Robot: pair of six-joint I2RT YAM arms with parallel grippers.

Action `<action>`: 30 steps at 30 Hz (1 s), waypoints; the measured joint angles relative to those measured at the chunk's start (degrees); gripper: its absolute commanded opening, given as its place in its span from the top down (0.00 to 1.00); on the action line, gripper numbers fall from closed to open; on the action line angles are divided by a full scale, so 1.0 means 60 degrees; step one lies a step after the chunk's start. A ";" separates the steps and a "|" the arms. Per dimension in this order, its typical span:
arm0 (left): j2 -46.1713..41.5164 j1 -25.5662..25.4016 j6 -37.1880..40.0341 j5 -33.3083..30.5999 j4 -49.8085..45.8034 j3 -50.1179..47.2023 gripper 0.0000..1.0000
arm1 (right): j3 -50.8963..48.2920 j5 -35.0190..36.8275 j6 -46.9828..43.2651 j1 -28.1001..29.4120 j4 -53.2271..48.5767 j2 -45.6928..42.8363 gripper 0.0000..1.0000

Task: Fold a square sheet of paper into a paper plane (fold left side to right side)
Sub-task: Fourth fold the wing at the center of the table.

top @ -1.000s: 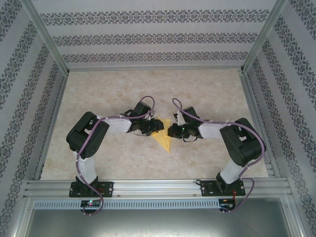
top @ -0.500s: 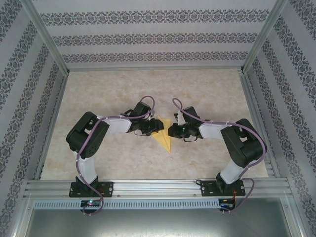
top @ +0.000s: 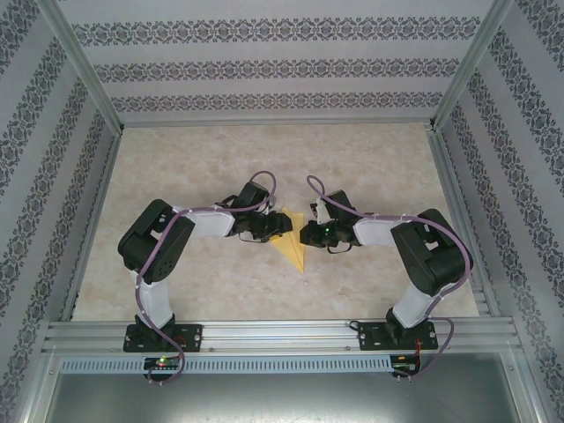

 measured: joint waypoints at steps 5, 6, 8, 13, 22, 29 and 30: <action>-0.0437 0.0004 0.0310 -0.0492 -0.1013 0.0229 0.51 | 0.0015 0.0000 -0.0106 0.0000 -0.0033 0.0004 0.92; -0.0616 0.0011 0.0401 -0.0601 -0.1239 0.0310 0.51 | 0.0025 0.0000 -0.0109 0.0000 -0.0047 0.0004 0.92; -0.0914 0.0011 0.0517 -0.0747 -0.1494 0.0481 0.54 | 0.0025 0.0000 -0.0138 0.0000 -0.0058 0.0004 0.92; -0.1129 0.0011 0.0699 -0.0718 -0.1537 0.0845 0.75 | 0.0033 0.0000 -0.0142 0.0000 -0.0066 0.0004 0.92; 0.0113 0.0007 0.0627 -0.0007 -0.1257 0.1341 0.82 | 0.0055 0.0022 -0.0171 0.0018 -0.0120 0.0004 0.92; 0.0692 0.0004 0.0605 0.0240 -0.1020 0.1541 0.82 | 0.0149 0.0113 -0.0182 0.0080 -0.0277 0.0004 0.92; 0.0732 0.0004 0.0605 0.0244 -0.1024 0.1541 0.82 | 0.0168 0.0142 -0.0204 0.0084 -0.0321 0.0011 0.92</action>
